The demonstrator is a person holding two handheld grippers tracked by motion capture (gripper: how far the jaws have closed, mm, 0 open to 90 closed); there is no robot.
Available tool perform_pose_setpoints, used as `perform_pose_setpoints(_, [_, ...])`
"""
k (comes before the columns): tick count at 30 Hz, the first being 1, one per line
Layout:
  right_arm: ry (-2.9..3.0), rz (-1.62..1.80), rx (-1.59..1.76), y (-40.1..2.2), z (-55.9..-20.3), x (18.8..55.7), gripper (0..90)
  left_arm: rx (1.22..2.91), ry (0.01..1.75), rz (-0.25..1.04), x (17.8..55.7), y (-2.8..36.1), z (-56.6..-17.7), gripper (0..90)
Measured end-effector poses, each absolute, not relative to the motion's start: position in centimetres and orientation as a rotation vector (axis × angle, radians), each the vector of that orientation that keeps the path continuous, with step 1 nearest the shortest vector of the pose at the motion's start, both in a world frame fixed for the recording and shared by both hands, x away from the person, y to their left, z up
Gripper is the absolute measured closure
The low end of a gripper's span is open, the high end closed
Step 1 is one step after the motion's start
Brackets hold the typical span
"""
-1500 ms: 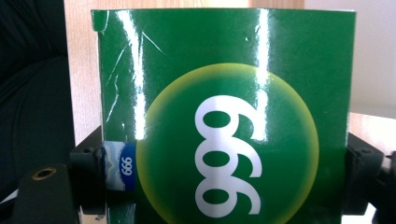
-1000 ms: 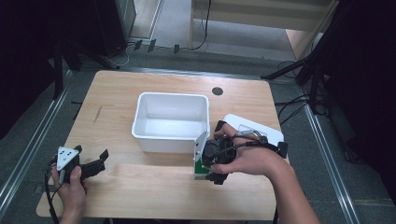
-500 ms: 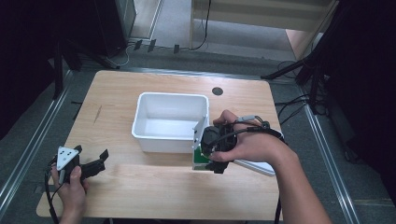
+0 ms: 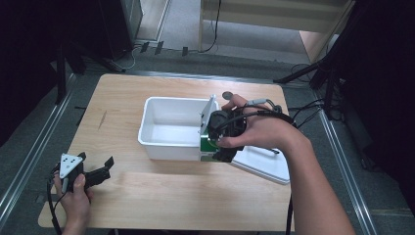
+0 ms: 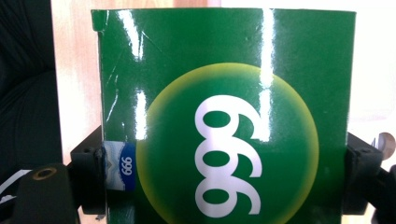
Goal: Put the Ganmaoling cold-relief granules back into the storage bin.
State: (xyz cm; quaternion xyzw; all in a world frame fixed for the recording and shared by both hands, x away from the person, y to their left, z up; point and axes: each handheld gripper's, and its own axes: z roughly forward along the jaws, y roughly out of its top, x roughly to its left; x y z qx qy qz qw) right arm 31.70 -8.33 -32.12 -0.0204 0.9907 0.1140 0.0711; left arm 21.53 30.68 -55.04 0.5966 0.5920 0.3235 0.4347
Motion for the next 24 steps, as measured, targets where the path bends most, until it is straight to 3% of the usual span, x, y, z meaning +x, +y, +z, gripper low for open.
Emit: perform_pose_setpoints(24, [2.932, 0.387, -0.063, -6.0, -32.1, 38.2, 15.4, 1.487, 1.471, 0.793, 21.5, 30.8, -55.0, 1.7])
